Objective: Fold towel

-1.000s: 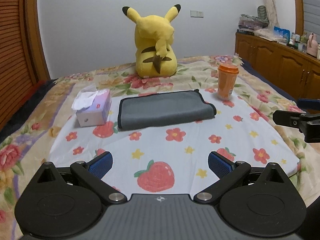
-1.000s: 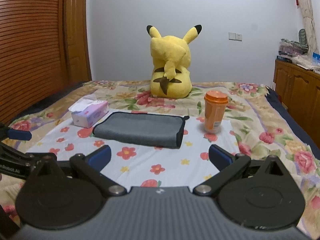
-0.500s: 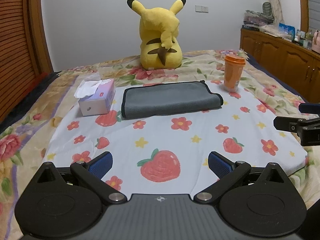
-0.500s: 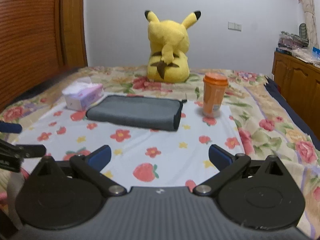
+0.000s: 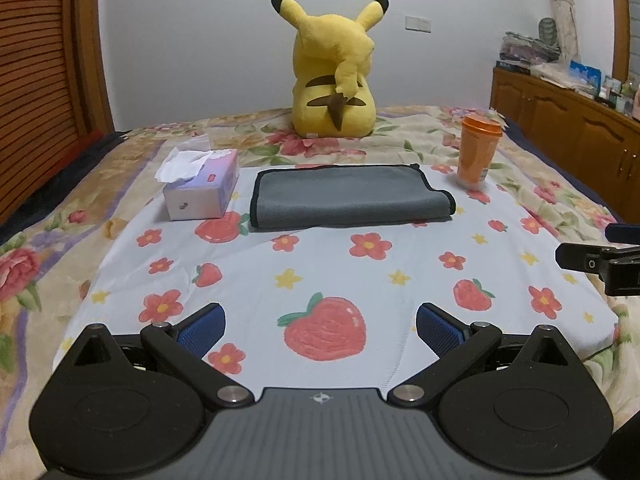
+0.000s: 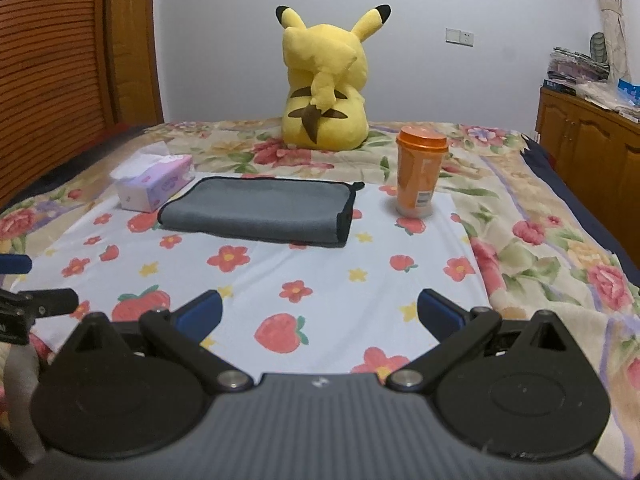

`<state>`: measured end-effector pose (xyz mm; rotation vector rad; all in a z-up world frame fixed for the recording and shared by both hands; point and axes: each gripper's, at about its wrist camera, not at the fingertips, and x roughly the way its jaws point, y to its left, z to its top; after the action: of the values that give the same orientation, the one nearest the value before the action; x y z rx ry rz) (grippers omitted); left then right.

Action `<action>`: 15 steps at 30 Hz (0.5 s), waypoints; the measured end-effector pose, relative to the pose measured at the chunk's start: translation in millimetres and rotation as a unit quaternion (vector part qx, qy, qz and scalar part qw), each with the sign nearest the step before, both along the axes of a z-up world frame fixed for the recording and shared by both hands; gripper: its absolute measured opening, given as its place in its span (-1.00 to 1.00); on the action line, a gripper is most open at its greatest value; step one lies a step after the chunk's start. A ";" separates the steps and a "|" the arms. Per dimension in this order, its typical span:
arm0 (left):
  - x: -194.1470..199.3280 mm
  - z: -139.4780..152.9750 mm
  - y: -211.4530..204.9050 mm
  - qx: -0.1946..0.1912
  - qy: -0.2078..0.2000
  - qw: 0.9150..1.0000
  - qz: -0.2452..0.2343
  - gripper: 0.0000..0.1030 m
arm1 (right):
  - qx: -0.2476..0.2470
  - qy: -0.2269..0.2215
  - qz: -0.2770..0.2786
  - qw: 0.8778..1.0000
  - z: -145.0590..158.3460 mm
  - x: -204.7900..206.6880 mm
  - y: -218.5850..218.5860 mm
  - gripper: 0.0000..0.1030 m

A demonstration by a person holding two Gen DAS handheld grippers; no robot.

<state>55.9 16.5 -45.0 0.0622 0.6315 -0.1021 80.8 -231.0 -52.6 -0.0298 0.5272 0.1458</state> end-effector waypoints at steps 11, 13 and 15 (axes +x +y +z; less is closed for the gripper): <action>-3.2 1.3 0.7 -0.001 -0.008 1.000 0.003 1.00 | -0.002 -0.002 -0.006 1.000 -0.4 0.0 -1.0 1.00; -4.9 2.9 0.1 0.001 -0.015 1.000 0.004 1.00 | -0.003 -0.006 -0.006 1.000 0.4 -0.7 -0.7 1.00; -6.9 4.8 0.1 0.001 -0.023 1.000 0.004 1.00 | -0.003 -0.010 -0.007 1.000 1.3 -1.8 -1.1 1.00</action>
<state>49.0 16.6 -40.2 0.0627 0.5856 -0.0915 79.1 -232.2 -51.2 -0.0346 0.5082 0.1308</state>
